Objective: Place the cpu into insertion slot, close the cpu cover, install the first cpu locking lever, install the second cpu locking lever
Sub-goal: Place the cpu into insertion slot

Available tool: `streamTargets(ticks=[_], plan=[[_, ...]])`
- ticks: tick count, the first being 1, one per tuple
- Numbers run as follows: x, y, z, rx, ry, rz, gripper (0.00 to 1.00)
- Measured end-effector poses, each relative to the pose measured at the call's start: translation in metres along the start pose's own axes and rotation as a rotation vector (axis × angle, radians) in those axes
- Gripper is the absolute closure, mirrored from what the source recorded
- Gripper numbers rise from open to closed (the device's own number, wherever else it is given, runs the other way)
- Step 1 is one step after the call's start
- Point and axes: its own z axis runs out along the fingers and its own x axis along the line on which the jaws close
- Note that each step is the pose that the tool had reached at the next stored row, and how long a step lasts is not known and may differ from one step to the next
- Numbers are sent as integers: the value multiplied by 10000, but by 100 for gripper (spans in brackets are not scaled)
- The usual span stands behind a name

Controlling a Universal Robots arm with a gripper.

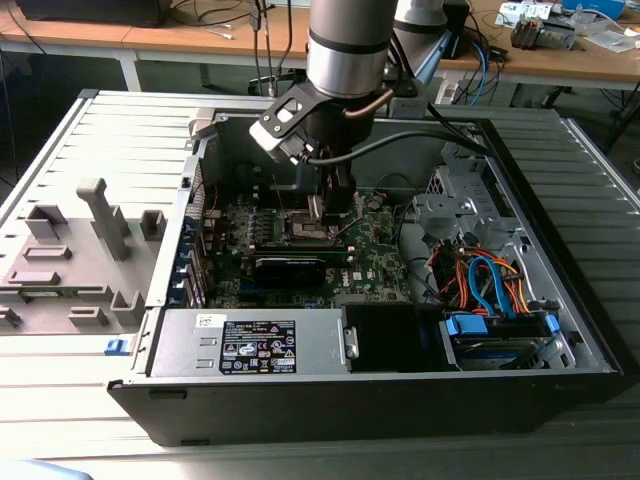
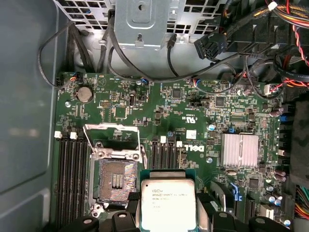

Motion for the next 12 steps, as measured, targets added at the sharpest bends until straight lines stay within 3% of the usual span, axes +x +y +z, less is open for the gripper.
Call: streamTargets(ticks=[12], plan=[[45, -15, 44, 0, -1, 0, 45]])
